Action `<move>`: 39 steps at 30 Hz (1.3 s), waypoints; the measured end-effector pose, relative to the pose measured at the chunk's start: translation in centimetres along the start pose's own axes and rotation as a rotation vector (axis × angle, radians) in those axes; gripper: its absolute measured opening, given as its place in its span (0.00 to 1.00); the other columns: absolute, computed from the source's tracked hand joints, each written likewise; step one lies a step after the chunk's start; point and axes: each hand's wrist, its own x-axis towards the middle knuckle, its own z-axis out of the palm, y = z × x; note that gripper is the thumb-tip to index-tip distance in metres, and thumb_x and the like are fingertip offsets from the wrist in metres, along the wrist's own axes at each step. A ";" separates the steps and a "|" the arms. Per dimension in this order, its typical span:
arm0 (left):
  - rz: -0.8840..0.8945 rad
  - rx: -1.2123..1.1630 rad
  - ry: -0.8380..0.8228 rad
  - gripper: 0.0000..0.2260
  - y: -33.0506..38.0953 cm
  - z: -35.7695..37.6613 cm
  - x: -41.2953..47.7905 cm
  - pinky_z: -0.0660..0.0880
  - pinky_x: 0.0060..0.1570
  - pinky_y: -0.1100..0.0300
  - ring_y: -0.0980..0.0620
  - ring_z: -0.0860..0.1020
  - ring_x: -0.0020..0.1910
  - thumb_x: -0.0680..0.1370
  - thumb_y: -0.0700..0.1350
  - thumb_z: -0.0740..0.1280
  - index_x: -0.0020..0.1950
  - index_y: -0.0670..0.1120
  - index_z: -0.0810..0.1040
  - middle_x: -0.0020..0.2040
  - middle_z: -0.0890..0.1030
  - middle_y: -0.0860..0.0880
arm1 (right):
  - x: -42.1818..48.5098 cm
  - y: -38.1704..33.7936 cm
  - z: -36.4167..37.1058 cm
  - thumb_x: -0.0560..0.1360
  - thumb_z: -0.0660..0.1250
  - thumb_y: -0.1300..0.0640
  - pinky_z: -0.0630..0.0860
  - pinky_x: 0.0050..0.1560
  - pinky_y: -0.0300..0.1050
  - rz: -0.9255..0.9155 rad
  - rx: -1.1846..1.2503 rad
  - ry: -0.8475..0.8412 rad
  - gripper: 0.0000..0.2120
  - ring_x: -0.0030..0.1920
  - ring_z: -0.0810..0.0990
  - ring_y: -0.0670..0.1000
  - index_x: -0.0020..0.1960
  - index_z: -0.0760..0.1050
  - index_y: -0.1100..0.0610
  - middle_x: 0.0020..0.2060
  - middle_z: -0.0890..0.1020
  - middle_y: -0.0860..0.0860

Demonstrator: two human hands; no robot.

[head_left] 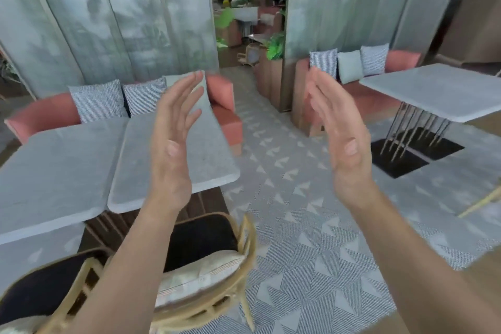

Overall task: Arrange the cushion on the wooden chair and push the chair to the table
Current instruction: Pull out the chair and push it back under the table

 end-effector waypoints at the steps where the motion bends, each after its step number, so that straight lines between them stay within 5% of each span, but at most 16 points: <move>1: 0.018 -0.020 -0.023 0.41 0.2 2.2 0.4 0.67 0.78 0.42 0.43 0.68 0.81 0.74 0.80 0.57 0.77 0.55 0.65 0.81 0.68 0.44 | -0.4 -0.5 -2.3 0.78 0.54 0.26 0.60 0.81 0.60 -0.011 -0.008 0.014 0.49 0.82 0.62 0.59 0.80 0.56 0.67 0.81 0.62 0.62; 8: 0.078 -0.181 -0.120 0.37 0.4 20.3 2.0 0.66 0.78 0.43 0.45 0.68 0.81 0.74 0.80 0.57 0.78 0.63 0.68 0.81 0.69 0.52 | -4.4 -3.7 -19.9 0.78 0.56 0.27 0.59 0.81 0.59 -0.007 -0.152 0.105 0.52 0.82 0.60 0.60 0.80 0.56 0.71 0.80 0.62 0.62; 14: 0.053 -0.283 -0.198 0.42 0.3 34.7 3.5 0.65 0.79 0.42 0.44 0.68 0.81 0.73 0.81 0.57 0.79 0.56 0.65 0.82 0.69 0.49 | -7.2 -5.3 -32.7 0.78 0.56 0.27 0.60 0.80 0.62 0.021 -0.266 0.190 0.51 0.82 0.62 0.61 0.80 0.57 0.69 0.81 0.63 0.59; 33: 0.051 -0.656 -0.455 0.37 -11.6 73.9 13.7 0.64 0.79 0.40 0.44 0.66 0.82 0.76 0.79 0.57 0.78 0.59 0.66 0.82 0.68 0.49 | -9.6 1.9 -66.5 0.81 0.57 0.30 0.61 0.79 0.66 0.107 -0.632 0.446 0.43 0.81 0.63 0.64 0.80 0.59 0.62 0.80 0.64 0.60; 39: 0.013 -0.731 -0.551 0.40 -13.2 89.0 14.3 0.66 0.79 0.41 0.46 0.68 0.81 0.72 0.82 0.58 0.76 0.58 0.65 0.79 0.70 0.50 | -14.1 3.3 -79.0 0.80 0.57 0.30 0.61 0.78 0.69 0.133 -0.750 0.541 0.49 0.80 0.63 0.65 0.79 0.57 0.73 0.79 0.62 0.67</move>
